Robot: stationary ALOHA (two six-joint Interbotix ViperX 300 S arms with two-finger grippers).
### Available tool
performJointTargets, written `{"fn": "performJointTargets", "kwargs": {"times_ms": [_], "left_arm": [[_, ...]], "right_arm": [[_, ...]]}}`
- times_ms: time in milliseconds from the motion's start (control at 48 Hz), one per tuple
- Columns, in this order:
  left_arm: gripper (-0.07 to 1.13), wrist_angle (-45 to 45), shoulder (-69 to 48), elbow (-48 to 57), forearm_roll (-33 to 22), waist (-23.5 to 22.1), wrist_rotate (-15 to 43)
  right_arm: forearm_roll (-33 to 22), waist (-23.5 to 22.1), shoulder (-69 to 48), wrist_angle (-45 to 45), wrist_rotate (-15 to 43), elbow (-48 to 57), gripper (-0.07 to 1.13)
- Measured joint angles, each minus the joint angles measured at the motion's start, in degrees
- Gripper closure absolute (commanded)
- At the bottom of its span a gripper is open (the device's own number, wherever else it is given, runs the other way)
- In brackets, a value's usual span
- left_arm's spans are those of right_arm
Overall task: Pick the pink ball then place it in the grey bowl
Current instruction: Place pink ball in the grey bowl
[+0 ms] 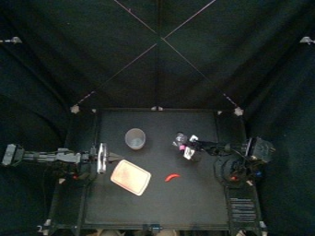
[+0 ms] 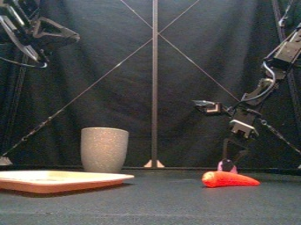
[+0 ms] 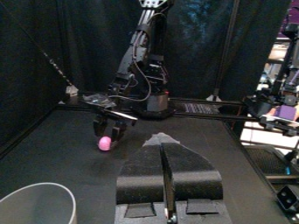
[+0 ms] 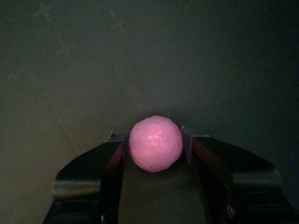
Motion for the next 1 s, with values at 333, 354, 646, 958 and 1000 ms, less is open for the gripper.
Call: {"fn": "performJointTargets", "kwargs": {"times_ms": [333, 354, 646, 958, 1000], "left_arm": [[0.95, 0.0, 0.0, 0.3, 0.0, 0.1, 0.0], [0.95, 0.0, 0.0, 0.3, 0.0, 0.0, 0.0], [0.95, 0.0, 0.0, 0.5, 0.0, 0.2, 0.0], [0.95, 0.0, 0.0, 0.9, 0.0, 1.4, 0.0], [0.95, 0.0, 0.0, 1.1, 0.0, 1.8, 0.1]], "right_arm": [[-0.2, 10.6, -0.2, -8.2, -0.3, -10.3, 0.3], [-0.3, 11.3, -0.2, -9.1, -0.3, -11.4, 0.3], [-2.5, 14.8, 7.1, -21.3, 0.0, -24.8, 0.29], [-0.3, 10.5, 18.7, -19.4, 0.2, -37.3, 0.29], [0.0, 9.8, 20.0, -17.9, 0.4, -38.8, 0.29]]}}
